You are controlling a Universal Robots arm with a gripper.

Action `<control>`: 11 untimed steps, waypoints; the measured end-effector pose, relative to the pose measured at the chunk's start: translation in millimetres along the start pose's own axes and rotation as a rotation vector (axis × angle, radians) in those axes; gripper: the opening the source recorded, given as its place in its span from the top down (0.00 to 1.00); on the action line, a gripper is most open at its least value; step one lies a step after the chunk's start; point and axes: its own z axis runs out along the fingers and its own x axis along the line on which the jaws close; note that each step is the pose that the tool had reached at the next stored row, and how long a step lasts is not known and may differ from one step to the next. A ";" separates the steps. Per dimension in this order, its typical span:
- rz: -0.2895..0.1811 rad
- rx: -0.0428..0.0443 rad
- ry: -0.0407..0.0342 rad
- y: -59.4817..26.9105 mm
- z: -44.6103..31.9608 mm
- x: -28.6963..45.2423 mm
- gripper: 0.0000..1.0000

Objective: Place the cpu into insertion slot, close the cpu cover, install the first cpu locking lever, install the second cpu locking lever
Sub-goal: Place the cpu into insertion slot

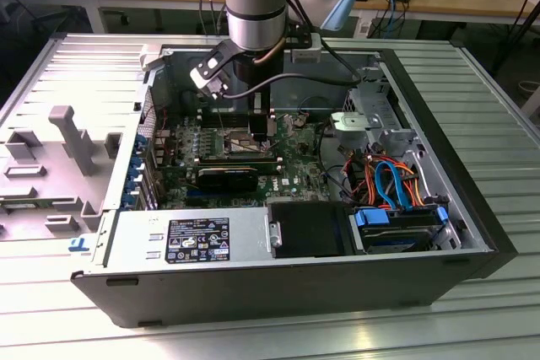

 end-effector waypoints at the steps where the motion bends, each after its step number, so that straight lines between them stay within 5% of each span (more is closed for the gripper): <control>1: 0.002 -0.0001 -0.0001 0.0 0.1 0.0 0.45; 11: 0.019 -0.0004 -0.0014 0.0 0.4 0.0 0.45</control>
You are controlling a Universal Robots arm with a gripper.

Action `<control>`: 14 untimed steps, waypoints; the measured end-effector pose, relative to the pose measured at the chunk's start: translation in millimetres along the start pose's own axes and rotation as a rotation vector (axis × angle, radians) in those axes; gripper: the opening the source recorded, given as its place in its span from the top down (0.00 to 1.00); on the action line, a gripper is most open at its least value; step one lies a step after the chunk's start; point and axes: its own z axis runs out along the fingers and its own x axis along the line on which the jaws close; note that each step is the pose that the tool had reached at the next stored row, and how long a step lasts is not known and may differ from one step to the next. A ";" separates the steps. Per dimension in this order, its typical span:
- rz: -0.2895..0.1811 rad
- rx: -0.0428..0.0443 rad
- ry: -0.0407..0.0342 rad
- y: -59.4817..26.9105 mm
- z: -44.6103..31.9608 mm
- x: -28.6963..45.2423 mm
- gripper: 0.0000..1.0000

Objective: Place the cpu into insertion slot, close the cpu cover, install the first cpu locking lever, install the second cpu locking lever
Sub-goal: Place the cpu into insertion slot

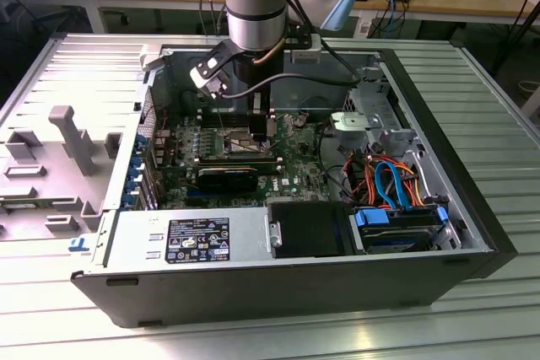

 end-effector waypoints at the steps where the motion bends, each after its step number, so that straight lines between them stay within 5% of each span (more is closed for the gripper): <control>1: 0.001 -0.0001 0.0000 0.0 0.0 0.0 0.45; 14: 0.020 -0.0004 -0.0015 0.0 0.3 0.0 0.45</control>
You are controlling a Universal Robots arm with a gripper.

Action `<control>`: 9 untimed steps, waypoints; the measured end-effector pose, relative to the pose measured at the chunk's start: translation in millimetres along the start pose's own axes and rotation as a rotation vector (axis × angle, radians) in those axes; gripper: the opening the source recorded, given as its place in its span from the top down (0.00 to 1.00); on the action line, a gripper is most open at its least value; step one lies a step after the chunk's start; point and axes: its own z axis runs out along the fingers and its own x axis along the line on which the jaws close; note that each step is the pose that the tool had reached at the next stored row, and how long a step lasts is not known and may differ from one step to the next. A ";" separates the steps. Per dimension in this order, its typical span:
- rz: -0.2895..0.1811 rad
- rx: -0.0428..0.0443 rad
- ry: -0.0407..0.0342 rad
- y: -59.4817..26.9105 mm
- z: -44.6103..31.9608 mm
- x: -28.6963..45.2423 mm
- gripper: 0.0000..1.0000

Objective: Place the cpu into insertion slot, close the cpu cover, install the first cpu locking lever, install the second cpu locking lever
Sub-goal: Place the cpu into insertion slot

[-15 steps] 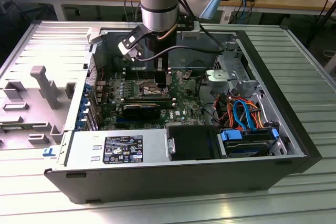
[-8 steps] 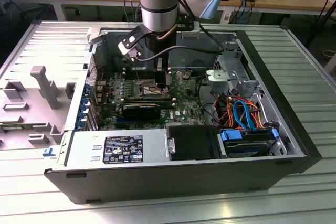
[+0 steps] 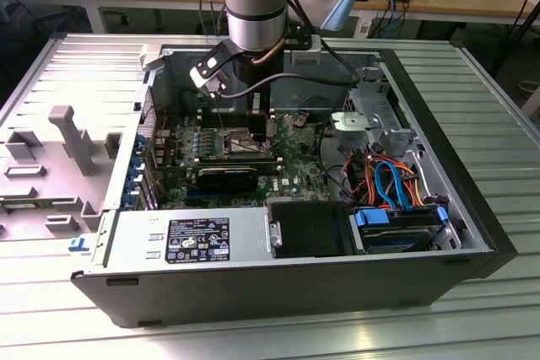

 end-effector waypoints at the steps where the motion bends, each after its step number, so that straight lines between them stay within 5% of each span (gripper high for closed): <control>1: 0.002 0.0000 -0.0001 0.0 0.0 0.0 0.45; 9: 0.014 -0.0002 -0.0010 0.0 0.2 0.0 0.45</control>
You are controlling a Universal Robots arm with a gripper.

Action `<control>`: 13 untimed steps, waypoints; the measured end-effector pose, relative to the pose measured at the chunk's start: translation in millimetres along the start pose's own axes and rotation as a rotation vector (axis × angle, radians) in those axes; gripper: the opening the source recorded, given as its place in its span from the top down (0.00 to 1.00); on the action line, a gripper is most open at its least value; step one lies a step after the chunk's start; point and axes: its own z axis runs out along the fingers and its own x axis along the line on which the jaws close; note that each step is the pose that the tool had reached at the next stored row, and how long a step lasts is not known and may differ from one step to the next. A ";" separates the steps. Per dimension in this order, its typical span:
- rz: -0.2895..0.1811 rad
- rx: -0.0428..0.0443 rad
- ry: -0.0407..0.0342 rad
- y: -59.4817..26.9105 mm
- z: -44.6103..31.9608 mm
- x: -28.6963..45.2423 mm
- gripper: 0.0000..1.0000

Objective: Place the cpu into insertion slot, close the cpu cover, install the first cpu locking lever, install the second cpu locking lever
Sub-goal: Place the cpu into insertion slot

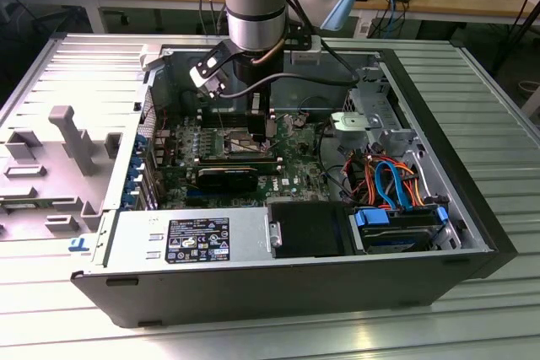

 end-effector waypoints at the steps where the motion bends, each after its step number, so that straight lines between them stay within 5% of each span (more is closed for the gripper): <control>1: 0.001 0.0000 -0.0002 0.0 0.0 0.0 0.45; 13: 0.019 -0.0004 -0.0016 0.0 0.3 0.0 0.45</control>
